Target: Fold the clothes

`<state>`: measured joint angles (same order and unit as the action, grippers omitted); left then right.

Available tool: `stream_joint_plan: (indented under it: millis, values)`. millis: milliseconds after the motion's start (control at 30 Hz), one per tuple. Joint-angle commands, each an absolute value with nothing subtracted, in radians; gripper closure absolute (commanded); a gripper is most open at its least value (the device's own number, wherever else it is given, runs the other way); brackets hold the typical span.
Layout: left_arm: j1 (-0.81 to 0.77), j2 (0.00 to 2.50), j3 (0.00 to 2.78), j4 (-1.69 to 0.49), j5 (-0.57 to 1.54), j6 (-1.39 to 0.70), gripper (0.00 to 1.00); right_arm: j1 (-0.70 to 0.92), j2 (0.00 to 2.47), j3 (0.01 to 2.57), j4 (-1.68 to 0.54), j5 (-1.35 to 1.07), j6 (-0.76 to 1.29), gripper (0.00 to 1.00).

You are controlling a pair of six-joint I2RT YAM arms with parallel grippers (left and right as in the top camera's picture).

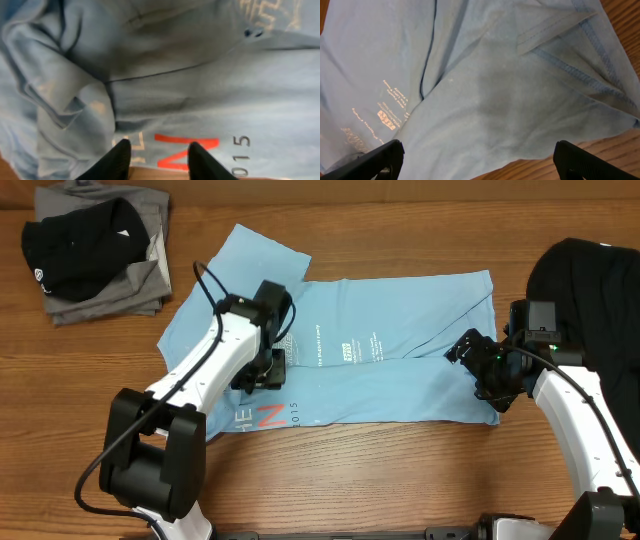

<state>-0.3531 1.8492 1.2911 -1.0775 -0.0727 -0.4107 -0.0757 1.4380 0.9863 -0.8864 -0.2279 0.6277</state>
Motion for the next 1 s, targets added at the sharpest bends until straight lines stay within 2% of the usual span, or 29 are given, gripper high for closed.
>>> stream_joint_plan:
  millis: [0,100,267,367,467,500,967]
  values:
    - [-0.347,1.858,1.248,-1.04,-0.061,-0.407,0.6,-0.072,1.418,0.981,-0.892,-0.218,0.62,0.0]
    - [-0.34,1.858,1.24,-1.029,-0.101,-0.407,0.55,-0.072,1.418,0.981,-0.9,-0.218,0.62,0.0]
    - [-0.318,1.859,1.231,-1.019,-0.145,-0.393,0.59,-0.072,1.418,0.981,-0.907,-0.218,0.62,0.0]
    - [-0.3,1.859,1.219,-1.01,-0.144,-0.389,0.71,-0.072,1.418,0.981,-0.911,-0.218,0.62,0.0]
    - [-0.286,1.86,1.209,-1.005,-0.133,-0.373,0.92,-0.072,1.418,0.981,-0.912,-0.218,0.62,0.0]
    - [-0.282,1.861,1.207,-1.005,-0.13,-0.367,0.96,-0.072,1.418,0.981,-0.912,-0.218,0.62,0.0]
    - [-0.277,1.882,1.206,-0.933,-0.084,-0.306,0.96,-0.072,1.418,0.981,-0.928,-0.218,0.62,0.0]
